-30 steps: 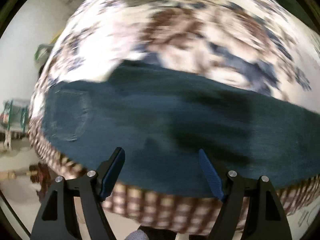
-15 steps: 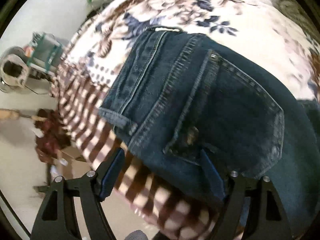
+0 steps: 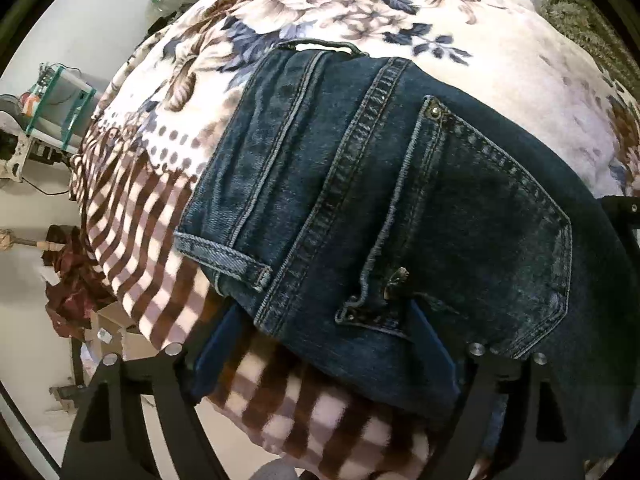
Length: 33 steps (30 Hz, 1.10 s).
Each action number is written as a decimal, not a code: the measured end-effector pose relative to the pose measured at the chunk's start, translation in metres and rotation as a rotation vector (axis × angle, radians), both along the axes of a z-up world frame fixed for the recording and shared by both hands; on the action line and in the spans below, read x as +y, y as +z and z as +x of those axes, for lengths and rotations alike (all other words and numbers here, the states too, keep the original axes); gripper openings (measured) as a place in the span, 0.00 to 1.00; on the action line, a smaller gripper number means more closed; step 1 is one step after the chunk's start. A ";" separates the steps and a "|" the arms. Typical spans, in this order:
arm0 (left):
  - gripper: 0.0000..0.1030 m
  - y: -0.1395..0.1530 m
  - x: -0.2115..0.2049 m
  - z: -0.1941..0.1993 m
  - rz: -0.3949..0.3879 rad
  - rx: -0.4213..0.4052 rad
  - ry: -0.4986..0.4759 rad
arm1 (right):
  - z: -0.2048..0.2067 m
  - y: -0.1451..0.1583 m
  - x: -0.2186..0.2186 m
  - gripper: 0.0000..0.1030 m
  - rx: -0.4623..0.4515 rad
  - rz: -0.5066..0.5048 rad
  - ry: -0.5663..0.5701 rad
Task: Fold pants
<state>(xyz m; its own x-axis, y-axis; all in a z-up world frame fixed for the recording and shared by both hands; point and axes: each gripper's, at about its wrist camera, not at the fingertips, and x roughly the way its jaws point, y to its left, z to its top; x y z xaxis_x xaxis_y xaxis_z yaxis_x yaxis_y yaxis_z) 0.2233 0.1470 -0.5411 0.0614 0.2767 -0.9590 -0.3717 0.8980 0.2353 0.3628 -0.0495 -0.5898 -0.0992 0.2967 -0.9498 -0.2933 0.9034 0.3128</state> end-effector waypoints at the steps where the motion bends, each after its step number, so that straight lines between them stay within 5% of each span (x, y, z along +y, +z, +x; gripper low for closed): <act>1: 0.82 0.000 0.000 -0.001 -0.005 -0.003 -0.004 | 0.000 0.003 -0.001 0.08 -0.003 0.004 -0.013; 8: 0.82 0.005 0.006 -0.002 -0.054 -0.011 -0.009 | 0.011 0.022 -0.026 0.07 -0.075 0.034 -0.146; 10: 0.82 0.004 0.009 -0.002 -0.058 -0.006 -0.011 | 0.013 0.010 -0.030 0.07 -0.008 0.047 -0.189; 15: 0.82 0.009 0.012 -0.003 -0.053 0.005 -0.022 | 0.029 -0.030 -0.073 0.19 0.302 0.298 -0.473; 16: 0.82 0.011 0.014 -0.003 -0.049 0.005 -0.019 | 0.030 -0.036 -0.077 0.31 0.346 0.327 -0.499; 18: 0.82 0.014 0.017 -0.003 -0.044 0.000 -0.015 | 0.031 -0.047 -0.072 0.34 0.402 0.297 -0.468; 20: 0.82 0.015 0.019 -0.003 -0.039 -0.004 -0.012 | 0.031 -0.049 -0.064 0.28 0.387 0.232 -0.410; 22: 0.82 0.012 0.021 -0.003 -0.045 0.000 -0.005 | 0.030 -0.040 -0.049 0.10 0.287 0.131 -0.352; 30: 0.82 0.012 0.028 -0.010 -0.075 0.009 0.011 | 0.030 0.015 -0.069 0.06 0.066 0.073 -0.487; 33: 0.82 0.014 0.035 -0.019 -0.086 0.015 0.020 | 0.036 0.004 -0.087 0.06 0.113 0.100 -0.558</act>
<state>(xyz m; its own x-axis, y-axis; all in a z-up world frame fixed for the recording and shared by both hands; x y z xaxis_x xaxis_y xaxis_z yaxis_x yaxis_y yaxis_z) 0.2043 0.1823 -0.5274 0.0419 0.1945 -0.9800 -0.3870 0.9075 0.1636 0.3986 -0.1365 -0.5856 -0.0015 0.4208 -0.9071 0.2594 0.8763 0.4061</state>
